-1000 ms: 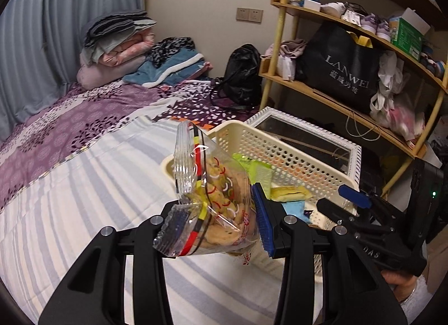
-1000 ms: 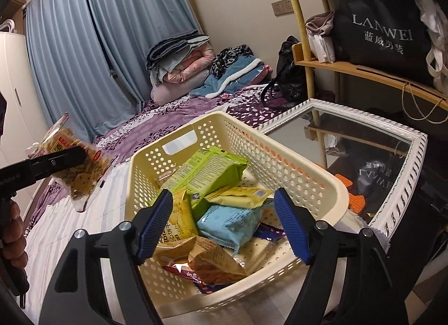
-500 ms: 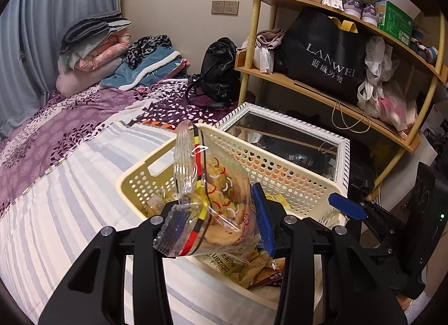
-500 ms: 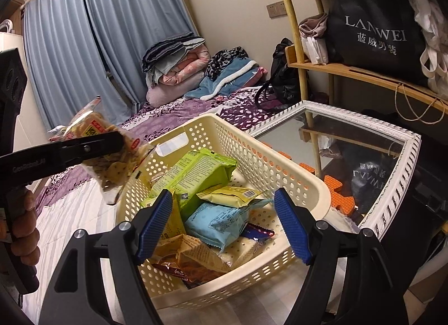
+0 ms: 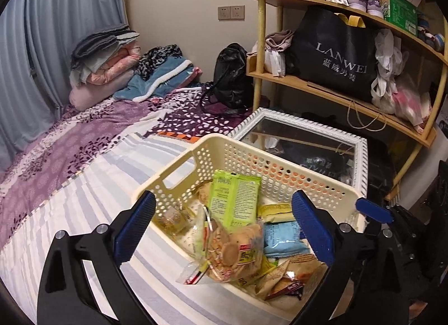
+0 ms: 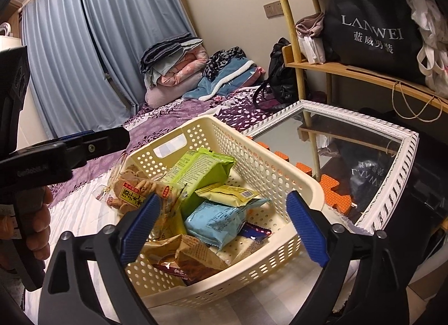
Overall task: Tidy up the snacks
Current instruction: 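Lower the cracker bag into the basket and open the left tool, then withdraw both open tools from the basket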
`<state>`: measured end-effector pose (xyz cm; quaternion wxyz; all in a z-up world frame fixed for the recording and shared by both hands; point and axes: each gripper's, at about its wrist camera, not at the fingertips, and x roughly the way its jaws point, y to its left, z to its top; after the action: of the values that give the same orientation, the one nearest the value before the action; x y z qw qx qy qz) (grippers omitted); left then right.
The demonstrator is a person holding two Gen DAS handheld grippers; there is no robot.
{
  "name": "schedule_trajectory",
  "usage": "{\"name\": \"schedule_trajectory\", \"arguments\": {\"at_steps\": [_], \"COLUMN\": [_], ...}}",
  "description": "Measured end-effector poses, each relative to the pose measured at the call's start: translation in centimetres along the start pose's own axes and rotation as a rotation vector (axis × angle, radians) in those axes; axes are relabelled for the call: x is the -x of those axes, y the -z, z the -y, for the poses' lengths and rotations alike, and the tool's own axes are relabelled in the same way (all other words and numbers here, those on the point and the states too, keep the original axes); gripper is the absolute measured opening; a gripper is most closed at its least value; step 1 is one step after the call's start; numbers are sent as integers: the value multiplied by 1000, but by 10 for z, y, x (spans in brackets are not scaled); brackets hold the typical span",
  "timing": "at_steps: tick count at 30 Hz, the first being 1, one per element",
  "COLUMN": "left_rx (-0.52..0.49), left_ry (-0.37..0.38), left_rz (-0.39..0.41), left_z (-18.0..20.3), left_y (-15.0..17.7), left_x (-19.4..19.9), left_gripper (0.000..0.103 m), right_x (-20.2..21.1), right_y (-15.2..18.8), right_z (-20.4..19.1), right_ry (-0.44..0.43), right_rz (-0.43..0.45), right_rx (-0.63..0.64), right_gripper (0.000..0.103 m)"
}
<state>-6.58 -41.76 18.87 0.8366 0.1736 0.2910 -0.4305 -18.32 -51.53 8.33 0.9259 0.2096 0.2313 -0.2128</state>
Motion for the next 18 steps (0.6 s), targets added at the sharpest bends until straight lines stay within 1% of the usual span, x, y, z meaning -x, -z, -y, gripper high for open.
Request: {"name": "schedule_trajectory", "arguments": {"at_steps": [1,3,6,11,16,18], "left_rx": [-5,-19,-32,-36,-54,-82], "left_ry": [-12,-41,-79,-165,-218,-271], "left_rz": [-2,-6,-12,-31,-19,-9], "left_z": [0,-1,-3,-7,-12,-11], "left_y": [0,2,4,10,19,23], "left_x": [1,3,5,10,20,25], "left_gripper": [100,100,100,100,100,100], "right_x": [1,1,4,9,17,21], "right_y": [0,0,1,6,13,17], "right_z": [-2,-4,-9,-19,-29,-35], "right_ry": [1,8,14,47,76,79], "right_rz": [-2,-8,-19,-44,-60,-66], "right_rx": [4,12,34,84,135,160], "right_gripper": [92,98,98,98,98,98]}}
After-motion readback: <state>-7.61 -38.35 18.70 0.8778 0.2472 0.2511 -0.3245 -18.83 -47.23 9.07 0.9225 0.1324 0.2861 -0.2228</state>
